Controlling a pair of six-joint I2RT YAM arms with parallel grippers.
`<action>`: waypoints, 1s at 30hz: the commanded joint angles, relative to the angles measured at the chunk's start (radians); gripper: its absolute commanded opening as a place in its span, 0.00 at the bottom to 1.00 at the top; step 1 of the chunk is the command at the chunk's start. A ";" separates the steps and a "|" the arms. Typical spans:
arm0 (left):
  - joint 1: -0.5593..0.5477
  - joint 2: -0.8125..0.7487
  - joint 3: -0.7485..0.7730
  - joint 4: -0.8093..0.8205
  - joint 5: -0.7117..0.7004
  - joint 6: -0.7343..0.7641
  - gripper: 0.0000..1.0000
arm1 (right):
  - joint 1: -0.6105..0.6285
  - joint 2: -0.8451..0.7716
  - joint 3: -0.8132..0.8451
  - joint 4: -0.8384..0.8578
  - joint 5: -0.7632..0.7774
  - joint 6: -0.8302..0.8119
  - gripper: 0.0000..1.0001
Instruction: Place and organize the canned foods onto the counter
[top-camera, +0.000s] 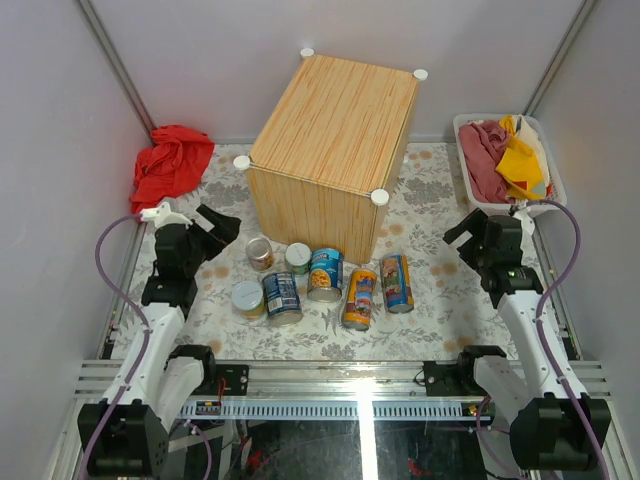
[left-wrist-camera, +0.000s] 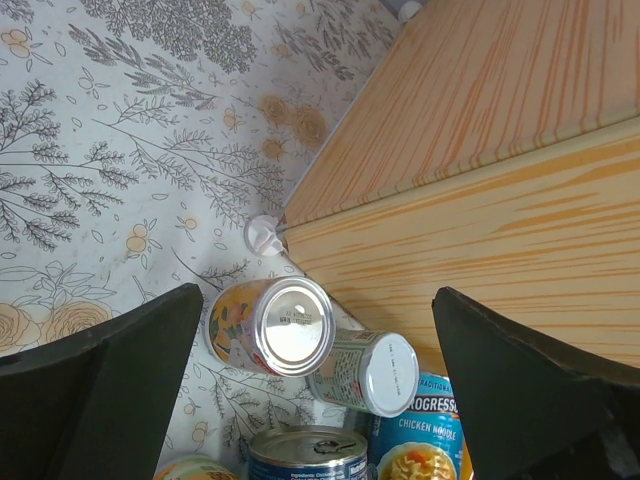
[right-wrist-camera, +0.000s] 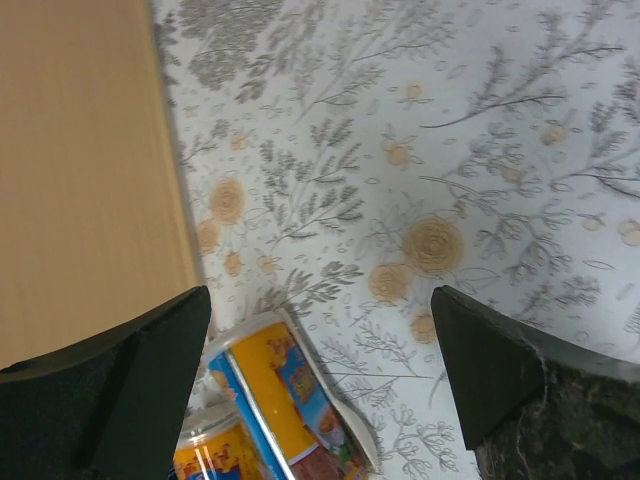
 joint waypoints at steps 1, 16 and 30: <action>-0.010 0.022 0.024 0.064 0.031 0.037 1.00 | -0.004 -0.043 0.042 -0.050 0.055 0.012 0.99; -0.043 0.094 -0.049 0.125 0.092 -0.011 1.00 | 0.024 0.244 0.245 -0.290 -0.070 -0.164 0.78; -0.165 0.115 -0.090 0.173 0.012 -0.040 1.00 | 0.405 0.236 0.201 -0.312 0.045 -0.155 0.84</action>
